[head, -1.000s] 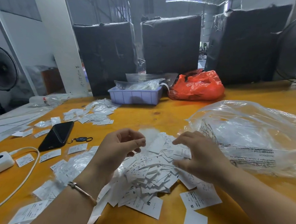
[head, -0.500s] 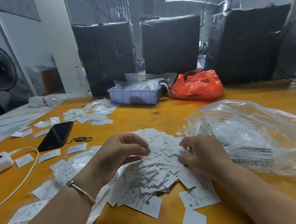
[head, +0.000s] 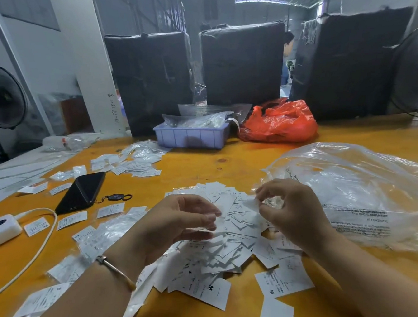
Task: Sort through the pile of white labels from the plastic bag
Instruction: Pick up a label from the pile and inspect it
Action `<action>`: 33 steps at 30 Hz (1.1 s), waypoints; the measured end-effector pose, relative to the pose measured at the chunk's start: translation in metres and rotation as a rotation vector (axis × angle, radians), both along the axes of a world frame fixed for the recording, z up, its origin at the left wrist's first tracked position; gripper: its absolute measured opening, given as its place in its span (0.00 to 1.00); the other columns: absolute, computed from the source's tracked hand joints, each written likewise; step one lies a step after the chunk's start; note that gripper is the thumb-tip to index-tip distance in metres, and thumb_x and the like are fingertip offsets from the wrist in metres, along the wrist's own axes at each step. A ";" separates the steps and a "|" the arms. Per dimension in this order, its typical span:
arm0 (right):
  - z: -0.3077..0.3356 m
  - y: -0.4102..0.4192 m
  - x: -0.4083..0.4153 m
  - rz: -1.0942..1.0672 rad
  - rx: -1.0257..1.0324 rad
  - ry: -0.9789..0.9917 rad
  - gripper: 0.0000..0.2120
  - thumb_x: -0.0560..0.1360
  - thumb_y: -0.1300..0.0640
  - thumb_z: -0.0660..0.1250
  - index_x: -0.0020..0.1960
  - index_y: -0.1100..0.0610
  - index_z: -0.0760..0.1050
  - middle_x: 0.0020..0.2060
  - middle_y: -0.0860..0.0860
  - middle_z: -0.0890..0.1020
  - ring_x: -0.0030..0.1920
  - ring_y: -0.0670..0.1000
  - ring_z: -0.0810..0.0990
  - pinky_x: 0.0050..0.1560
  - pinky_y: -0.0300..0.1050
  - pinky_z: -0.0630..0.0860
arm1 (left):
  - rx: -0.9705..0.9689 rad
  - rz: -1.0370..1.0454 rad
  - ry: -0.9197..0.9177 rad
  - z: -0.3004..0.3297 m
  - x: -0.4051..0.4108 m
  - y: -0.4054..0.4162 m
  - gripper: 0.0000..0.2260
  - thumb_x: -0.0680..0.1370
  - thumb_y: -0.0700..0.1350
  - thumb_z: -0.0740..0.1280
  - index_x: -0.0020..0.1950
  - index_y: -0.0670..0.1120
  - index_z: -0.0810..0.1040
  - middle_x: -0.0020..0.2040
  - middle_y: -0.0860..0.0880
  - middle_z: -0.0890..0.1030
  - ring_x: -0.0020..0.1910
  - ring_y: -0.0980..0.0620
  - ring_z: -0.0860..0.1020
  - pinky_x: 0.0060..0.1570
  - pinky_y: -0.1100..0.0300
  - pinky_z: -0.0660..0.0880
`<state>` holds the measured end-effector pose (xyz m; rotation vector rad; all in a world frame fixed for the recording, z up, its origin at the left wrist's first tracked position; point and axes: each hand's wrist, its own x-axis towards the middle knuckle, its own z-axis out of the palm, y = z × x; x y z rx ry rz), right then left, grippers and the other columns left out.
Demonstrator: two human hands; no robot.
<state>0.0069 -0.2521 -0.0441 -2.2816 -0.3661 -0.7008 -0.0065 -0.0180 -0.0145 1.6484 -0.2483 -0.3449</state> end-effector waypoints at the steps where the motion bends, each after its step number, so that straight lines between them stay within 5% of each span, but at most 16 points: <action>1: 0.001 0.001 -0.001 0.047 0.100 0.020 0.07 0.67 0.63 0.73 0.37 0.51 0.83 0.45 0.46 0.83 0.50 0.47 0.78 0.49 0.46 0.74 | 0.008 0.019 -0.017 0.000 0.000 0.000 0.06 0.70 0.35 0.74 0.45 0.40 0.85 0.43 0.42 0.84 0.43 0.47 0.83 0.47 0.55 0.82; 4: 0.007 0.004 -0.006 0.239 0.483 0.150 0.12 0.67 0.68 0.72 0.35 0.51 0.85 0.49 0.46 0.83 0.54 0.43 0.79 0.50 0.43 0.76 | 0.043 0.070 -0.068 -0.002 0.002 0.000 0.06 0.71 0.34 0.74 0.46 0.38 0.82 0.43 0.41 0.85 0.45 0.43 0.84 0.53 0.50 0.81; 7: 0.010 0.005 -0.008 0.356 0.672 0.223 0.18 0.71 0.73 0.67 0.35 0.52 0.85 0.40 0.50 0.86 0.46 0.45 0.83 0.43 0.37 0.79 | 0.041 0.072 -0.080 0.000 0.001 -0.001 0.05 0.72 0.35 0.73 0.47 0.37 0.79 0.46 0.38 0.86 0.46 0.41 0.85 0.51 0.51 0.82; 12: 0.016 0.005 -0.008 0.436 0.737 0.357 0.16 0.73 0.70 0.63 0.39 0.55 0.86 0.42 0.54 0.86 0.45 0.49 0.83 0.46 0.41 0.76 | -0.015 0.017 -0.094 0.000 -0.002 -0.004 0.12 0.69 0.39 0.74 0.48 0.38 0.76 0.47 0.37 0.85 0.46 0.40 0.85 0.45 0.56 0.82; 15: 0.017 0.005 -0.009 0.432 0.748 0.314 0.06 0.65 0.60 0.74 0.42 0.54 0.86 0.42 0.53 0.86 0.44 0.49 0.84 0.45 0.41 0.73 | -0.016 -0.005 -0.128 -0.003 -0.002 -0.007 0.18 0.65 0.41 0.76 0.53 0.38 0.78 0.47 0.39 0.86 0.47 0.42 0.85 0.49 0.55 0.82; 17: 0.018 0.005 -0.012 0.434 0.778 0.279 0.12 0.60 0.59 0.75 0.44 0.53 0.85 0.41 0.53 0.86 0.42 0.49 0.84 0.41 0.40 0.72 | -0.025 0.012 -0.155 -0.004 -0.001 -0.009 0.16 0.66 0.40 0.75 0.52 0.38 0.81 0.46 0.39 0.86 0.46 0.43 0.85 0.49 0.56 0.82; 20: 0.020 0.008 -0.015 0.460 0.737 0.200 0.25 0.65 0.69 0.74 0.58 0.50 0.80 0.40 0.54 0.85 0.38 0.50 0.83 0.33 0.40 0.74 | -0.009 0.035 -0.198 -0.006 -0.002 -0.010 0.12 0.67 0.42 0.76 0.46 0.37 0.83 0.45 0.39 0.86 0.45 0.44 0.85 0.49 0.55 0.81; 24: 0.026 0.012 -0.023 0.446 0.654 0.074 0.43 0.67 0.74 0.72 0.71 0.40 0.65 0.35 0.53 0.81 0.37 0.57 0.83 0.35 0.43 0.81 | 0.020 0.021 -0.222 -0.004 -0.003 -0.010 0.13 0.68 0.42 0.77 0.45 0.35 0.80 0.45 0.39 0.86 0.45 0.44 0.85 0.47 0.58 0.82; 30: 0.032 0.020 -0.037 0.384 0.537 -0.014 0.41 0.68 0.71 0.73 0.71 0.41 0.65 0.36 0.58 0.81 0.36 0.59 0.83 0.37 0.53 0.83 | 0.013 0.002 -0.235 -0.002 -0.006 -0.013 0.10 0.71 0.39 0.75 0.45 0.36 0.76 0.45 0.41 0.86 0.44 0.43 0.86 0.45 0.59 0.82; 33: 0.031 0.024 -0.040 0.379 0.542 -0.011 0.36 0.68 0.70 0.74 0.70 0.46 0.69 0.37 0.52 0.84 0.35 0.50 0.84 0.38 0.44 0.82 | 0.018 -0.020 -0.236 -0.001 -0.007 -0.015 0.12 0.71 0.41 0.74 0.47 0.35 0.76 0.46 0.42 0.86 0.45 0.44 0.86 0.47 0.58 0.82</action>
